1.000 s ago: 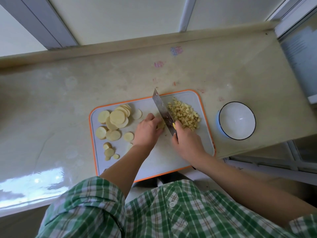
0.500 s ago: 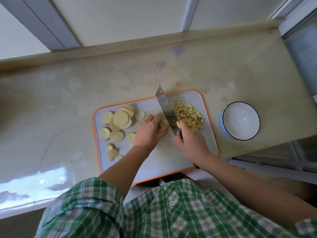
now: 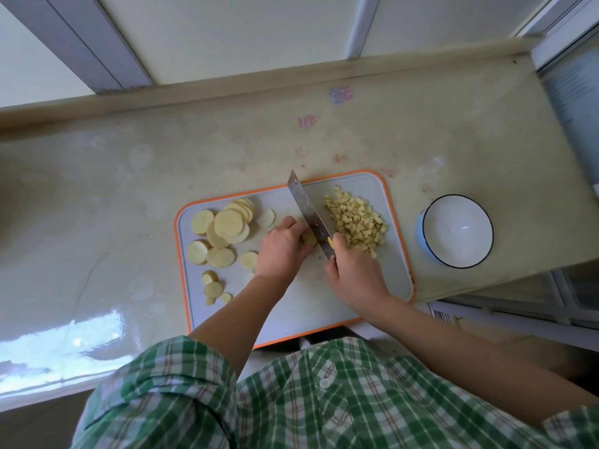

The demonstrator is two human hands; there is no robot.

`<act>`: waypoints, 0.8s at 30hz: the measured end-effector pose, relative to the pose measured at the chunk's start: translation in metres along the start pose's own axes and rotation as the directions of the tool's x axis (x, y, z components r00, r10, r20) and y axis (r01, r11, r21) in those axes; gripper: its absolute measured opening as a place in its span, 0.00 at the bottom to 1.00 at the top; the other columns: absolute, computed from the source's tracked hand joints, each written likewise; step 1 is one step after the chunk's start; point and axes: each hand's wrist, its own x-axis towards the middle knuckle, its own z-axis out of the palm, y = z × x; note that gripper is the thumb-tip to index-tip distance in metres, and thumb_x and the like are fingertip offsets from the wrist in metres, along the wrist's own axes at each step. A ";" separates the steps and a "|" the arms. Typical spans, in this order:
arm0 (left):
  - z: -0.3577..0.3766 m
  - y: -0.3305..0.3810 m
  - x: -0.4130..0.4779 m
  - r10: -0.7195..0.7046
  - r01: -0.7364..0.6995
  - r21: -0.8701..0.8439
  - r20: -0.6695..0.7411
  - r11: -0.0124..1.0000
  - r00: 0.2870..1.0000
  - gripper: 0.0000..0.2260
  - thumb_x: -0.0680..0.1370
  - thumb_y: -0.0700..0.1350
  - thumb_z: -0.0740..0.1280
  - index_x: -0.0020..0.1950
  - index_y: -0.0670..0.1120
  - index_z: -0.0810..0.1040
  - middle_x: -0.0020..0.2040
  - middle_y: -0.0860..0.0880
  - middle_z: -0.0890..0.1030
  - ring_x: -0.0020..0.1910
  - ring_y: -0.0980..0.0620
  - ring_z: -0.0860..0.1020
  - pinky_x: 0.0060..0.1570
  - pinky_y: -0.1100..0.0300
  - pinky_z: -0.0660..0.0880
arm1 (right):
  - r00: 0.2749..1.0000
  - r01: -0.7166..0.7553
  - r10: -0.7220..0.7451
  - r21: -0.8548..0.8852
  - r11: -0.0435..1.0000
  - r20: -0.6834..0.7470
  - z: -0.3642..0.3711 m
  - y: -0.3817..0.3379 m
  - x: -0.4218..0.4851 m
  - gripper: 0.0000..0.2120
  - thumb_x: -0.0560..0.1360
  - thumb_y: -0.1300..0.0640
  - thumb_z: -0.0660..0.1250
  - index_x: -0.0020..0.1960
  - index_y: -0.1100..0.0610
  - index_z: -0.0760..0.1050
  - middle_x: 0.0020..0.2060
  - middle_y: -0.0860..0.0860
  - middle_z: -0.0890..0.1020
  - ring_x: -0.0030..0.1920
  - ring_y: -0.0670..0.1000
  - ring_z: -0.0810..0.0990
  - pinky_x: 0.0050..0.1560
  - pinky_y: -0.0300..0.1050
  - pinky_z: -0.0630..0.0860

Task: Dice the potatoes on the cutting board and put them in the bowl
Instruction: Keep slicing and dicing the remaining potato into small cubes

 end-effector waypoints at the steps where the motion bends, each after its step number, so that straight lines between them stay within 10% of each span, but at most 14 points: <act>1: 0.000 0.000 0.000 0.005 -0.005 0.003 -0.001 1.000 1.000 0.12 0.70 0.43 0.74 0.52 0.42 0.81 0.43 0.44 0.76 0.39 0.42 0.77 0.38 0.51 0.73 | 1.000 0.003 -0.003 -0.002 1.000 -0.001 0.002 0.001 0.000 0.12 0.79 0.57 0.57 0.61 0.58 0.65 0.34 0.54 0.76 0.38 0.61 0.79 0.33 0.47 0.60; 24: 0.001 -0.002 -0.003 0.016 -0.016 0.067 0.007 0.998 1.000 0.16 0.72 0.46 0.73 0.58 0.44 0.79 0.47 0.45 0.76 0.44 0.42 0.78 0.41 0.51 0.75 | 0.999 0.030 -0.029 0.008 1.000 -0.027 -0.009 0.007 -0.001 0.07 0.78 0.59 0.58 0.56 0.58 0.67 0.26 0.47 0.65 0.28 0.56 0.69 0.25 0.45 0.52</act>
